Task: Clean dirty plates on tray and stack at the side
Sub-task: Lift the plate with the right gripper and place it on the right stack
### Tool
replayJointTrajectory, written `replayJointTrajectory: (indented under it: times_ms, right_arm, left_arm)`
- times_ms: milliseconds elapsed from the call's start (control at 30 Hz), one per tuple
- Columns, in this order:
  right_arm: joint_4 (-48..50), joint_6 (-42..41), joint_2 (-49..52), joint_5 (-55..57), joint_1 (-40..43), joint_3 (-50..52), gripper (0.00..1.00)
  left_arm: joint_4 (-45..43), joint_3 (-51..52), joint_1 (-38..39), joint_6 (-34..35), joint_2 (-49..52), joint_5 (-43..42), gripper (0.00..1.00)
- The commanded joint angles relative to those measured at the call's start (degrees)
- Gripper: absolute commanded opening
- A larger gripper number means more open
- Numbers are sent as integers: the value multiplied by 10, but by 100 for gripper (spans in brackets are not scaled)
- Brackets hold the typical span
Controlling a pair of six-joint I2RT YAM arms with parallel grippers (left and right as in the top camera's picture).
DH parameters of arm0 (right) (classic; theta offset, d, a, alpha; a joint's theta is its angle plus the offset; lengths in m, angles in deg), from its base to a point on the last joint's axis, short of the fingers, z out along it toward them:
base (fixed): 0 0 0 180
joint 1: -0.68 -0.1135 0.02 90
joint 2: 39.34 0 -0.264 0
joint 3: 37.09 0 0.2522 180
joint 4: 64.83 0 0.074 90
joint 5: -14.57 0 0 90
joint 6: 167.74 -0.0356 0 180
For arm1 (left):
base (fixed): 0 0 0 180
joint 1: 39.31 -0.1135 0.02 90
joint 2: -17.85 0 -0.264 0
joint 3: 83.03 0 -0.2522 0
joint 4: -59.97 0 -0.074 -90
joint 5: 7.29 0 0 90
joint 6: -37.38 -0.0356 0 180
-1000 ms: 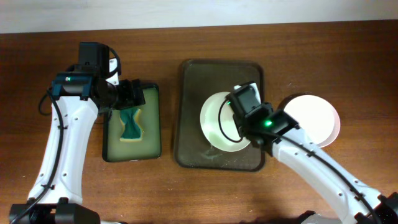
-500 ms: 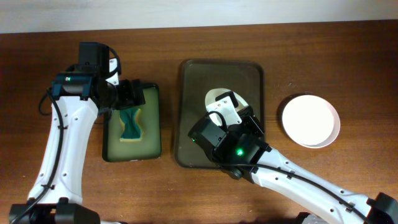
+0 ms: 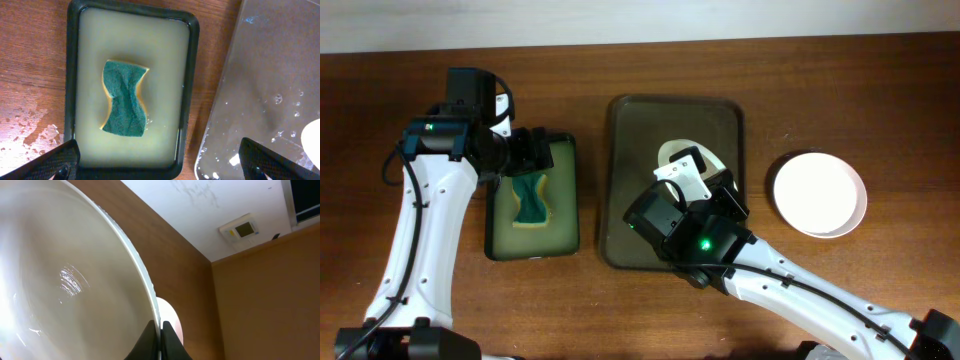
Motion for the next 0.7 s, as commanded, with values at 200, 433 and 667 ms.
replayJointTrajectory:
  times_ms: [200, 433, 667]
  right_arm:
    - [-7, -2, -5, 112, -27, -7, 4]
    - [0, 18, -5, 78, -28, -7, 4]
    - [33, 28, -5, 58, -7, -9, 4]
  left_arm:
    - [1, -6, -1, -2, -2, -6, 100]
    - [1, -6, -1, -2, -2, -6, 99]
    - [0, -6, -1, -2, -2, -6, 100]
